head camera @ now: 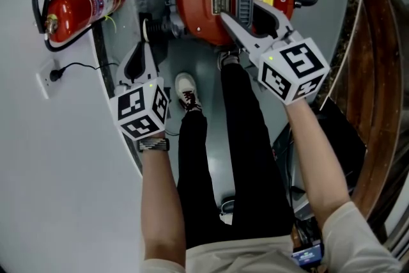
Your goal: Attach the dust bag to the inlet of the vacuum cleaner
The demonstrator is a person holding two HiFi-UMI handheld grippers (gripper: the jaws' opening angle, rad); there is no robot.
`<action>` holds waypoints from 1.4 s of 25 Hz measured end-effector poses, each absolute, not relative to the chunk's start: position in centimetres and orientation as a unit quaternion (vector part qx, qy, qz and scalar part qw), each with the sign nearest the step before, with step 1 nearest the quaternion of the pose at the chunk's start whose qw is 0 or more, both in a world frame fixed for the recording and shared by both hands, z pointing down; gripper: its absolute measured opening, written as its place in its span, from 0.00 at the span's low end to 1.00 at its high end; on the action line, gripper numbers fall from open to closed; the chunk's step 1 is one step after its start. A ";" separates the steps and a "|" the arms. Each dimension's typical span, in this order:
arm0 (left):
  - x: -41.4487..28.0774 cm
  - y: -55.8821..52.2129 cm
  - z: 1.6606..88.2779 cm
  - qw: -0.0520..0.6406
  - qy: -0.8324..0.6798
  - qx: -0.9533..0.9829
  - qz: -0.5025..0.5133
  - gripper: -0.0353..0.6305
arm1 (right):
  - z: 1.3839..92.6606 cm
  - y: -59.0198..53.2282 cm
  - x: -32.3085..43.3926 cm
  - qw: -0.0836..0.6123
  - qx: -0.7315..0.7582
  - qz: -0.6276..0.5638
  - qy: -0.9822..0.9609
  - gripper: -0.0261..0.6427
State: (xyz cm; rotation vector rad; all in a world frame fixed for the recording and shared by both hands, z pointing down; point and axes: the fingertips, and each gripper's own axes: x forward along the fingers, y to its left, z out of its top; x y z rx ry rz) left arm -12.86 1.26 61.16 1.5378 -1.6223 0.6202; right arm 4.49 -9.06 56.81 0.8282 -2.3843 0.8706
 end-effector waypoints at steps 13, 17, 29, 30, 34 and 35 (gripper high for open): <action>-13.2 1.1 61.3 0.371 -0.648 0.608 0.270 0.07 | 56.9 -9.1 4.5 0.234 0.303 0.316 -0.868 0.35; -12.9 1.1 61.2 0.379 -0.635 0.622 0.257 0.06 | 56.9 -9.1 4.5 0.233 0.304 0.316 -0.868 0.36; -12.5 0.9 60.8 0.353 -0.608 0.671 0.237 0.06 | 56.8 -9.1 4.5 0.233 0.300 0.317 -0.869 0.35; -12.3 0.9 60.7 0.353 -0.603 0.675 0.236 0.06 | 56.8 -9.0 4.5 0.233 0.301 0.317 -0.869 0.35; -12.0 0.9 60.7 0.356 -0.591 0.684 0.236 0.06 | 56.8 -9.0 4.5 0.234 0.302 0.317 -0.868 0.35; -12.0 0.9 60.7 0.358 -0.591 0.684 0.234 0.06 | 56.8 -9.1 4.5 0.234 0.302 0.316 -0.868 0.36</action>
